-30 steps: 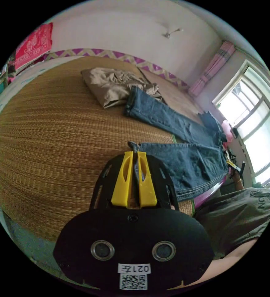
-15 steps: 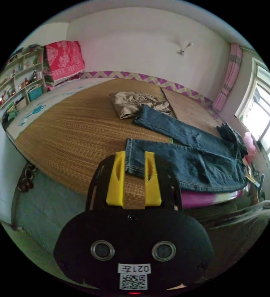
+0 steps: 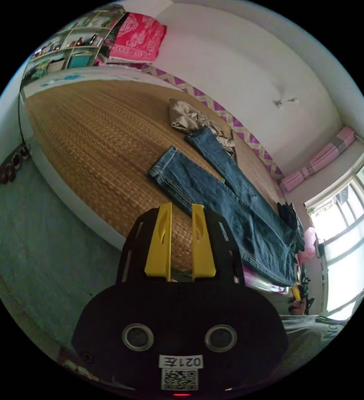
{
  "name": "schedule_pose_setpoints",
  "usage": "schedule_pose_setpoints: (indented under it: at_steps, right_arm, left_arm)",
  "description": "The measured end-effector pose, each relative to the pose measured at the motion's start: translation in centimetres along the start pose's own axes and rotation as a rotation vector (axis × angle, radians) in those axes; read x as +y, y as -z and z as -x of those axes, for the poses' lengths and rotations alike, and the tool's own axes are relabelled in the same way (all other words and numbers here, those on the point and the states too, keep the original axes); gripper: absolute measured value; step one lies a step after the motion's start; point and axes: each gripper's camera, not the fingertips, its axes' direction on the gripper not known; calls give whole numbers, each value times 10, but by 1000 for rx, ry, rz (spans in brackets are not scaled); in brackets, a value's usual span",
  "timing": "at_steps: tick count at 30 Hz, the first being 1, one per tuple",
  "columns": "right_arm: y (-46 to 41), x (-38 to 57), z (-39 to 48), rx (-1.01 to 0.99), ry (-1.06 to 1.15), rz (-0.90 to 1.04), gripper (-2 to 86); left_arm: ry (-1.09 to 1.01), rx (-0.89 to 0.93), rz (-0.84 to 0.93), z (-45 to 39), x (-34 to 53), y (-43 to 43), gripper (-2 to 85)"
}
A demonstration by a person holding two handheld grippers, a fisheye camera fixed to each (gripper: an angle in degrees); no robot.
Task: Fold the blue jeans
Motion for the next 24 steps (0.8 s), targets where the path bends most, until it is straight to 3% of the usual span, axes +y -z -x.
schedule_pose_setpoints:
  at_steps: [24]
  right_arm:
    - [9, -86, -9, -78, -141, -15, 89]
  left_arm:
    - [12, 10, 28, 13, 13, -3, 63]
